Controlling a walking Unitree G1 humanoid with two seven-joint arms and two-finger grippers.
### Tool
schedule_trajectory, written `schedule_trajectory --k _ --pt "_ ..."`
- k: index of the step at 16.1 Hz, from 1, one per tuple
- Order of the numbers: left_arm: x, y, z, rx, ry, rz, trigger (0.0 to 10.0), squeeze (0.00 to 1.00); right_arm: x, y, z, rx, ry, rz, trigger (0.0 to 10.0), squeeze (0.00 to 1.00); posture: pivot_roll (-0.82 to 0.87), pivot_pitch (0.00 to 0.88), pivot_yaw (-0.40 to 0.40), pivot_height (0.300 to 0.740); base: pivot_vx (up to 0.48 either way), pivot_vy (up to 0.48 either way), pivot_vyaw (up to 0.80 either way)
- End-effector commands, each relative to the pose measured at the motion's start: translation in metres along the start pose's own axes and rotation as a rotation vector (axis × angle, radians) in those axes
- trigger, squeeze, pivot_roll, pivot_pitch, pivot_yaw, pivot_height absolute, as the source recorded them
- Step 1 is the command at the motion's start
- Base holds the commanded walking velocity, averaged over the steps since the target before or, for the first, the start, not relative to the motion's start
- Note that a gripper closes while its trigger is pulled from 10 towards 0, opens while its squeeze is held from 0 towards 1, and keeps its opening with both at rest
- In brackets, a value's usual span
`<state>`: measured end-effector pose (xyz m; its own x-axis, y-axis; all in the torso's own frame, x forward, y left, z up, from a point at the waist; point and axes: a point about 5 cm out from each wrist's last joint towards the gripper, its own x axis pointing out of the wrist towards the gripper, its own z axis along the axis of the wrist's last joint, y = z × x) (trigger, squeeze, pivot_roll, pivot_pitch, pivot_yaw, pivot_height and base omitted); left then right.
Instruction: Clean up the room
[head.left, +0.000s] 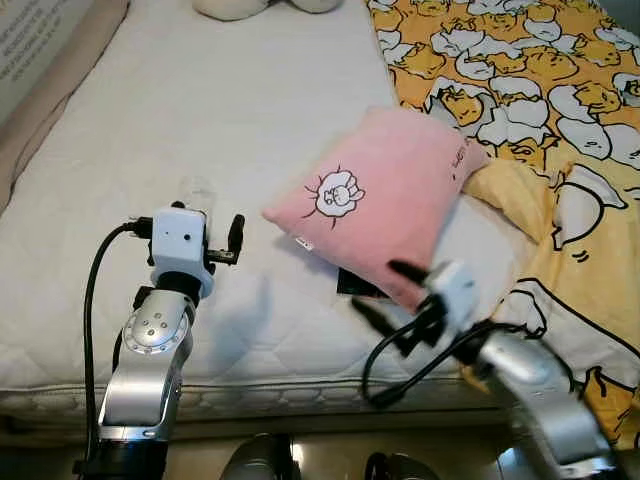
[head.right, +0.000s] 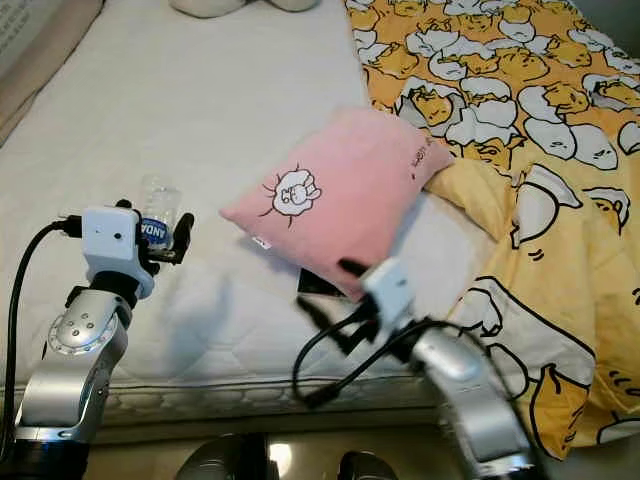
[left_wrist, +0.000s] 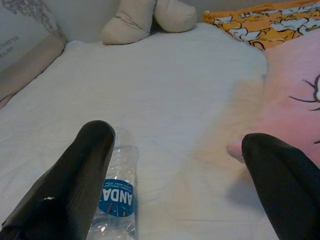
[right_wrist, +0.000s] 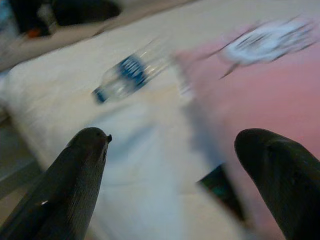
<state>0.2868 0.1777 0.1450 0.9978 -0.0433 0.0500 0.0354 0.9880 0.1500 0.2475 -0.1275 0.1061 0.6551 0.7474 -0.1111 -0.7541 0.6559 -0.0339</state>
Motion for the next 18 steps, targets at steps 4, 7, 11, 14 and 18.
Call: schedule_trajectory --k 4,7,11,14,18 --pt "0.0 0.003 -0.002 0.013 0.002 0.02 10.0 0.0 0.028 0.022 -0.02 0.075 0.077 0.147 10.0 0.0 0.03 0.145 0.01 0.74 0.0 0.0 0.0" --pt "0.0 0.002 -0.002 0.013 0.002 0.023 10.0 0.0 0.049 0.012 -0.053 0.097 0.168 0.093 10.0 0.0 0.04 0.143 0.011 0.74 0.0 0.0 0.0" --pt "-0.001 0.001 -0.002 0.014 0.002 0.019 10.0 0.0 0.046 -0.027 -0.076 -0.016 0.315 -0.137 10.0 0.0 0.05 0.143 0.012 0.74 0.0 0.0 0.0" --pt "0.0 0.001 -0.002 0.017 0.001 0.017 10.0 0.0 0.04 -0.061 -0.062 -0.039 0.233 -0.35 10.0 0.0 0.05 0.142 0.015 0.74 0.0 0.0 0.0" --pt "0.003 -0.002 -0.001 0.011 -0.005 0.008 10.0 0.0 -0.011 -0.108 -0.048 -0.087 0.157 -0.581 10.0 0.0 0.02 0.135 0.02 0.74 0.0 0.0 0.0"
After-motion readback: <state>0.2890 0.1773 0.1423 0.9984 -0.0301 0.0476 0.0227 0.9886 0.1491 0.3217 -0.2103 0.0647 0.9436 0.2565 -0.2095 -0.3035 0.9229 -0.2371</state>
